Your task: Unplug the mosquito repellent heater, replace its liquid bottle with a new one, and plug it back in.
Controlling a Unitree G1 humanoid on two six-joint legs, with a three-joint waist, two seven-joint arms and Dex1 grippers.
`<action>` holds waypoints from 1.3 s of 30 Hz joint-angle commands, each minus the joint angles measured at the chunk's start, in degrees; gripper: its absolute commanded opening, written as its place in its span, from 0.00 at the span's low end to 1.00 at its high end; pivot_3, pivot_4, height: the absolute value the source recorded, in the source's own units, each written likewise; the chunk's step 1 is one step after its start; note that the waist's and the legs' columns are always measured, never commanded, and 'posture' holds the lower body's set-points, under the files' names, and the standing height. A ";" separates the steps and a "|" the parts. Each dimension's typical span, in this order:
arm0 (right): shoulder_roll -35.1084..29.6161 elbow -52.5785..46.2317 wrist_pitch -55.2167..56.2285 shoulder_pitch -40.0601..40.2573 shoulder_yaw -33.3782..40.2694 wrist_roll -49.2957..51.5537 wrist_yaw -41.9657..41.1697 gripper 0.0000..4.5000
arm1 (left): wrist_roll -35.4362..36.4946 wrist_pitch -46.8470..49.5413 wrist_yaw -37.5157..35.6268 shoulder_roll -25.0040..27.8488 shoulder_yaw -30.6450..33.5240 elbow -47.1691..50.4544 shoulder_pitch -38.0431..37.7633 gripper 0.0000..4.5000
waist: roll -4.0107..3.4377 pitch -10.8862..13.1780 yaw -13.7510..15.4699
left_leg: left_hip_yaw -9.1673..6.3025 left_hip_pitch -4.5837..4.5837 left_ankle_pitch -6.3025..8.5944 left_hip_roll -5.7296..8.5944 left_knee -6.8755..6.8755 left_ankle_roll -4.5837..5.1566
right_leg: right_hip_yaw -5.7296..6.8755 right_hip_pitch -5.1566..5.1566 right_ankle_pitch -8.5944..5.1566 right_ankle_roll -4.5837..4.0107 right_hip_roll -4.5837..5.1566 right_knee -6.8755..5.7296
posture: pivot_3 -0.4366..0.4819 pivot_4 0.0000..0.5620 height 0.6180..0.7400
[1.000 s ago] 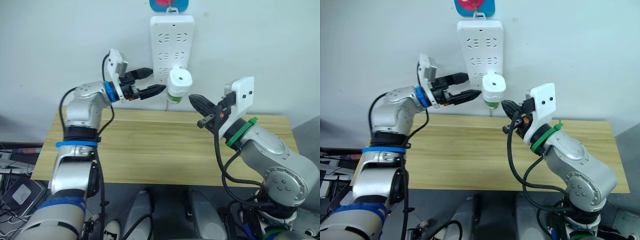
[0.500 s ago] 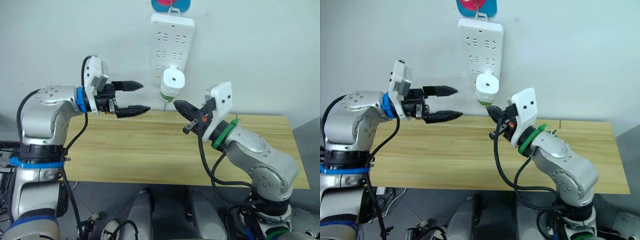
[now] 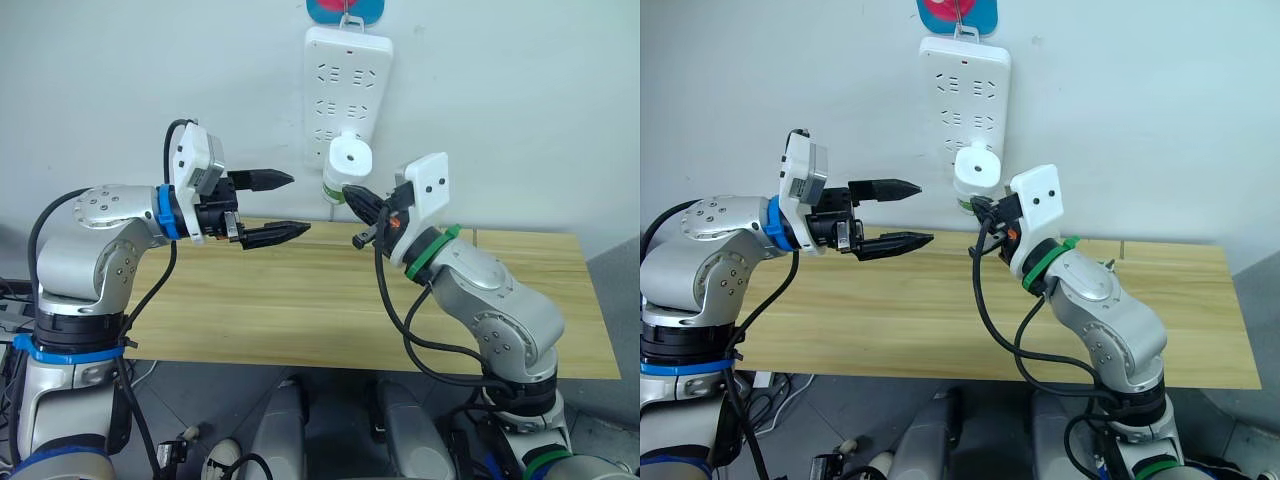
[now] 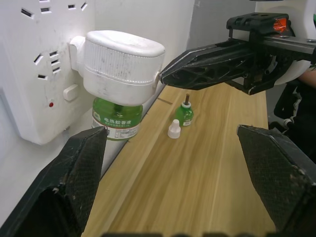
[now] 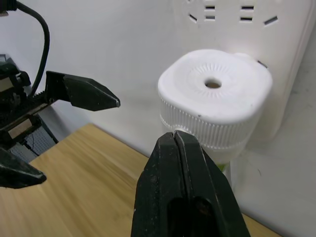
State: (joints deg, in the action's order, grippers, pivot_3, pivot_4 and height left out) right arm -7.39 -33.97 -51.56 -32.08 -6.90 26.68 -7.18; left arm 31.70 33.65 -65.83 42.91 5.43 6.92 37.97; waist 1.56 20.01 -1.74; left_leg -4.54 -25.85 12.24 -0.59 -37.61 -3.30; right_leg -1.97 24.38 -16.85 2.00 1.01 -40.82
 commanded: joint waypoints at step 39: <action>-0.33 -0.60 1.03 -1.19 0.73 -4.84 2.93 0.00 | 0.40 -2.93 -0.18 -0.52 -0.40 -1.56 2.33 1.00 | 0.00 0.00 0.02 | 0.01 0.01 0.02 0.00 0.00 0.03 | -0.02 0.00 0.00 0.00 0.00 -0.01 | 0.57 0.55 1.00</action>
State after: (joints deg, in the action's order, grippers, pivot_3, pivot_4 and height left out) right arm -7.83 -33.81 -51.88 -32.01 -7.89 23.84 -6.10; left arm 31.59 31.96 -65.83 42.43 4.67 4.15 39.36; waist 1.56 20.01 -1.72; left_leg -4.52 -25.84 12.26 -0.60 -37.62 -3.27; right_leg -2.00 24.38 -16.85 2.00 1.02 -40.82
